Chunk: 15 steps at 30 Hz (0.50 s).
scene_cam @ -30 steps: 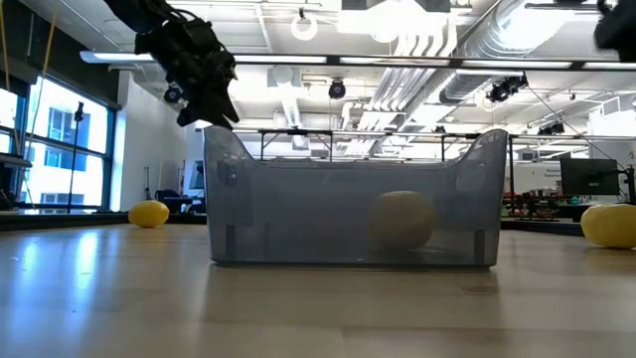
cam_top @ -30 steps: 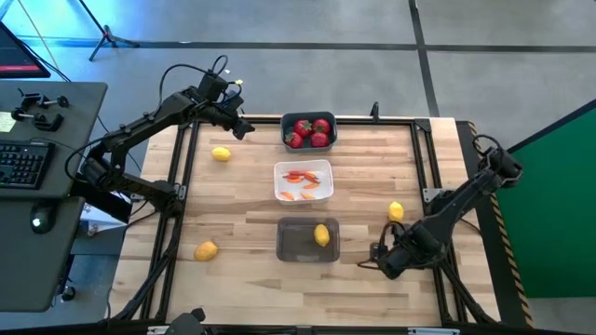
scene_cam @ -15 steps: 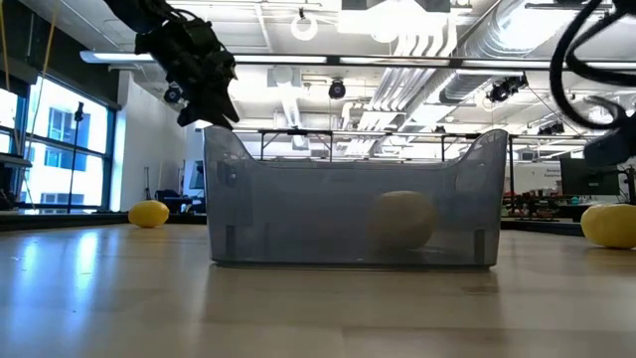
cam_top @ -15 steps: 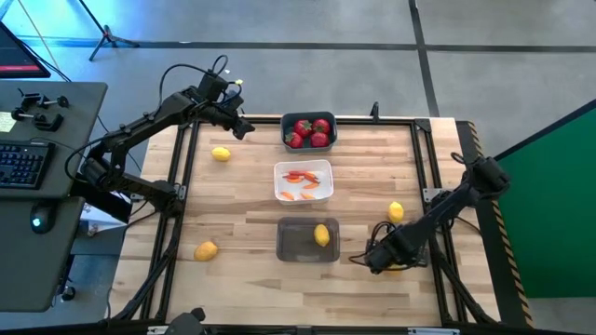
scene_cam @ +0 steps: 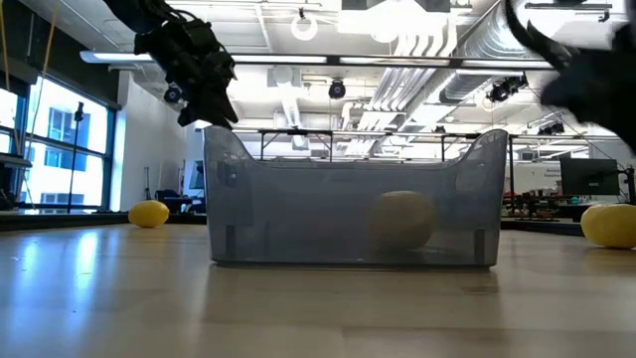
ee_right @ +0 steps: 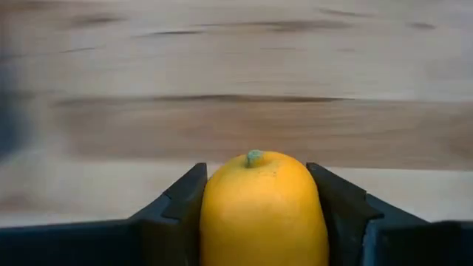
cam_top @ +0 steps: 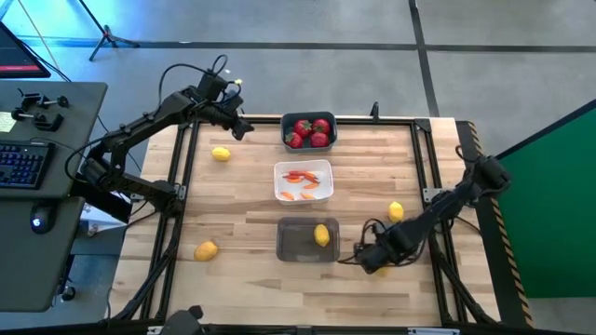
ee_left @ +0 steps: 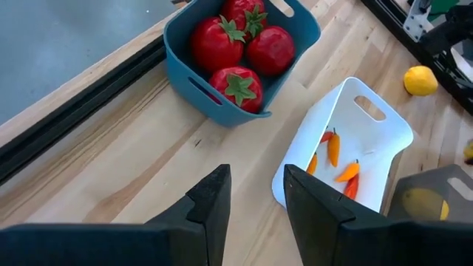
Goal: Sort produce into baskets
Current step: Put the yellow lemon into the black bin
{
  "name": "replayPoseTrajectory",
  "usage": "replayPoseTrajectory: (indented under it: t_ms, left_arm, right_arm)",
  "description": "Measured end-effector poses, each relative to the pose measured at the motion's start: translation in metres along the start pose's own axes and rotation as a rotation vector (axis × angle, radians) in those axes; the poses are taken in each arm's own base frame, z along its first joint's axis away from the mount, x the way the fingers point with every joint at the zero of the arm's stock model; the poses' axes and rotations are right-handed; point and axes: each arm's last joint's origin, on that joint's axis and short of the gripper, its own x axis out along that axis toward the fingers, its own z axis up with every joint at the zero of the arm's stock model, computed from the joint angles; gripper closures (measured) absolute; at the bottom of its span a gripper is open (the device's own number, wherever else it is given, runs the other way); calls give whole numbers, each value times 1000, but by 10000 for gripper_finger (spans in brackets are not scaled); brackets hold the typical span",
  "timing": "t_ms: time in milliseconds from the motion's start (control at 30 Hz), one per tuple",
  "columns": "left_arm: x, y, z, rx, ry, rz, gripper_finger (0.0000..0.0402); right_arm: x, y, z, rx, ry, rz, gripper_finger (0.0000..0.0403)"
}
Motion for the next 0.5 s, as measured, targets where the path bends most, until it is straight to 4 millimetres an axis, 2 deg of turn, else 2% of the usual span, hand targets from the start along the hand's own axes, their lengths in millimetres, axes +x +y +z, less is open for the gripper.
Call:
replayPoseTrajectory:
  t_ms: [167, 333, 433, 500]
  left_arm:
    - [-4, 9, 1, -8, -15, 23, 310]
    - [-10, 21, 2, 9, -42, 51, 331]
    - [-12, 26, 4, 4, -71, 66, 340]
    - [-14, 29, 5, -1, -82, 74, 344]
  right_arm:
    - [-46, 35, 2, -108, -41, 189, 234]
    - [-91, 75, 18, -166, -154, 299, 234]
    - [-105, 102, 30, -212, -220, 323, 234]
    - [-104, 122, 36, -282, -268, 323, 234]
